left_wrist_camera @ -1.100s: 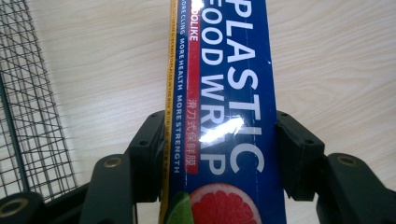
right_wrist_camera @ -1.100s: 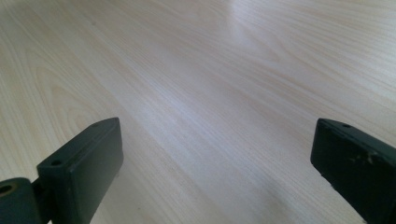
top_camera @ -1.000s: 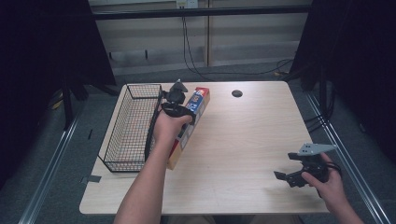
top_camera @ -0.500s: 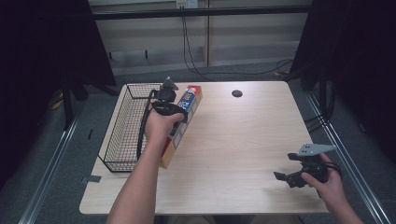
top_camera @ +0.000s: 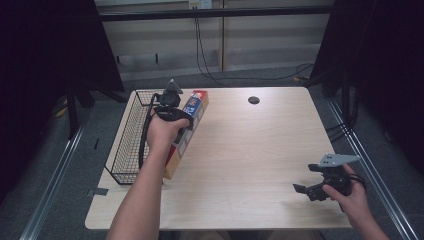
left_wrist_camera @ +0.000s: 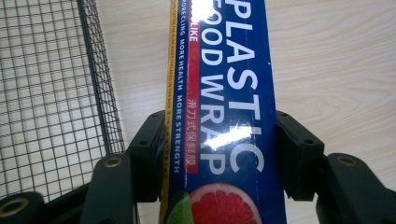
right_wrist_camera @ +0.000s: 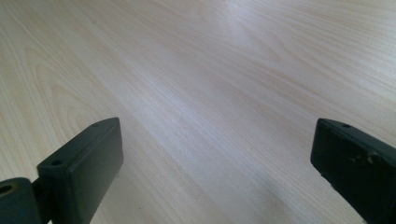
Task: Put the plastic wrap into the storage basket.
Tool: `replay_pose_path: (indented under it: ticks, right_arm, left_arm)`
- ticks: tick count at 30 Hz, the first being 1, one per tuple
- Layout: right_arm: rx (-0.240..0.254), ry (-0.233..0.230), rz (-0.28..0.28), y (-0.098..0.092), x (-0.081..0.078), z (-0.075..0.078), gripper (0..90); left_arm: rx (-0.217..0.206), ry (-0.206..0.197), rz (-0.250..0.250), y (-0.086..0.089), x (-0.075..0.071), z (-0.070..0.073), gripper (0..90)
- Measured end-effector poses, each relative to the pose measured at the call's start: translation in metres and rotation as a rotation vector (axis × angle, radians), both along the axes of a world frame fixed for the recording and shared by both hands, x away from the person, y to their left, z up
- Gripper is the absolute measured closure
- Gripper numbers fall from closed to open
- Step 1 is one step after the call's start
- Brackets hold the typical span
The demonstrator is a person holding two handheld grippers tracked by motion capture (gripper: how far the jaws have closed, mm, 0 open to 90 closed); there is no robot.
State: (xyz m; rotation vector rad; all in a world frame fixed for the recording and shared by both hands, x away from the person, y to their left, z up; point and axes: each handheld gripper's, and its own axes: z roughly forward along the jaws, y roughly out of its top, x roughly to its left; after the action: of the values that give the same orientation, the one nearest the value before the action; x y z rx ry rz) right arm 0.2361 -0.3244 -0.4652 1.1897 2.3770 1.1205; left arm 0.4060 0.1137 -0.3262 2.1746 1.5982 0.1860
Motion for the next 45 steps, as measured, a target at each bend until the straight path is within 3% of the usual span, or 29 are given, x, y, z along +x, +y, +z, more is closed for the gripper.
replay_pose_path:
  ticks: [28,45]
  right_arm:
    - [-0.002,0.001,0.004,0.002,0.000,0.001,2.5]
    - [-0.002,0.005,0.001,0.003,0.000,0.000,2.6]
  left_arm:
    - [0.007,-0.007,0.086,0.033,0.000,0.010,43.6]
    - [0.019,-0.005,0.143,0.056,-0.001,0.008,43.6]
